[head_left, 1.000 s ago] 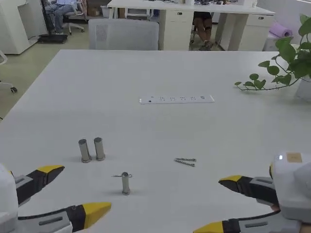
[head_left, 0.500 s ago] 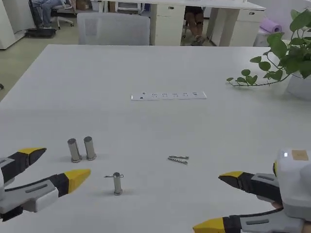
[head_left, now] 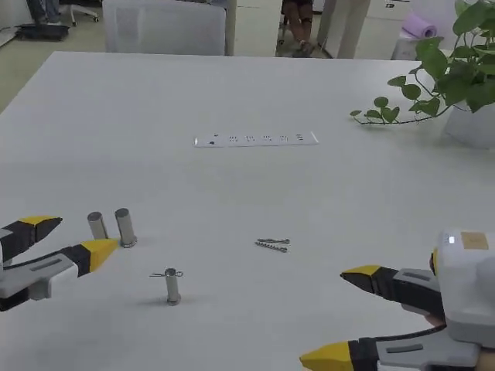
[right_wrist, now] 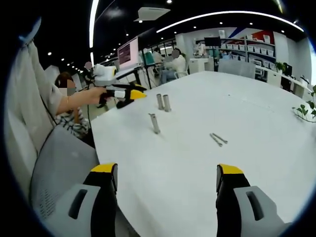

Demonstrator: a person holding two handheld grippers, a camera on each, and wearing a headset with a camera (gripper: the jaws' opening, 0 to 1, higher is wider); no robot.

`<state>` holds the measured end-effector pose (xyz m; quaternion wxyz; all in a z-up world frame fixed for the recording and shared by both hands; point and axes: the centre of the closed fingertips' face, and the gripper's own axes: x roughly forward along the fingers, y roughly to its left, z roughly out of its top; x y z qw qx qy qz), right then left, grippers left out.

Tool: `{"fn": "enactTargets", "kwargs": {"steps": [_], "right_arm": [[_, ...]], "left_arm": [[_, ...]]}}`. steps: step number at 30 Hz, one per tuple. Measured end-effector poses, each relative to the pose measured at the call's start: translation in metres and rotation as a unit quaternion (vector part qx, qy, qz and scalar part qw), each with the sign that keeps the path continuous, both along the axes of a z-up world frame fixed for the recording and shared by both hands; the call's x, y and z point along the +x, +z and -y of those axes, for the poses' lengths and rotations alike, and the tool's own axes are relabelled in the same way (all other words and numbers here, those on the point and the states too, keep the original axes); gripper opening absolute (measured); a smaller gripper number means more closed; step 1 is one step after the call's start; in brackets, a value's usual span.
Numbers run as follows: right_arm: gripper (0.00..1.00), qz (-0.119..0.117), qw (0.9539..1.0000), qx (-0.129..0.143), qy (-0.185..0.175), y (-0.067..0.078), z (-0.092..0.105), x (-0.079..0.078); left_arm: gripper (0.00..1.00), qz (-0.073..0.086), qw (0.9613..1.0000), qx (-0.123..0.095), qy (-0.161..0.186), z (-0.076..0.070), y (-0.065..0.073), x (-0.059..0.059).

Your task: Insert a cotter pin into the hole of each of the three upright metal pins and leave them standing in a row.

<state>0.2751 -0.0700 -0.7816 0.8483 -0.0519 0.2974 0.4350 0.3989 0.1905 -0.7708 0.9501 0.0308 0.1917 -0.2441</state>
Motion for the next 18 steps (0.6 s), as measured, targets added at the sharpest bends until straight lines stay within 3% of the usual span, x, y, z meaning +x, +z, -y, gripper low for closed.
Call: {"fn": "enactTargets", "kwargs": {"steps": [6, 18], "right_arm": [[0.83, 0.0, 1.0, 0.001, -0.002, 0.0, -0.001, 0.004], [0.82, -0.001, 1.0, 0.005, -0.007, -0.002, -0.003, 0.013]], "left_arm": [[0.43, -0.004, 0.9999, 0.006, 0.013, -0.008, -0.011, 0.014], [0.34, 0.007, 0.9998, 0.007, 0.018, -0.015, -0.024, 0.037]]}}
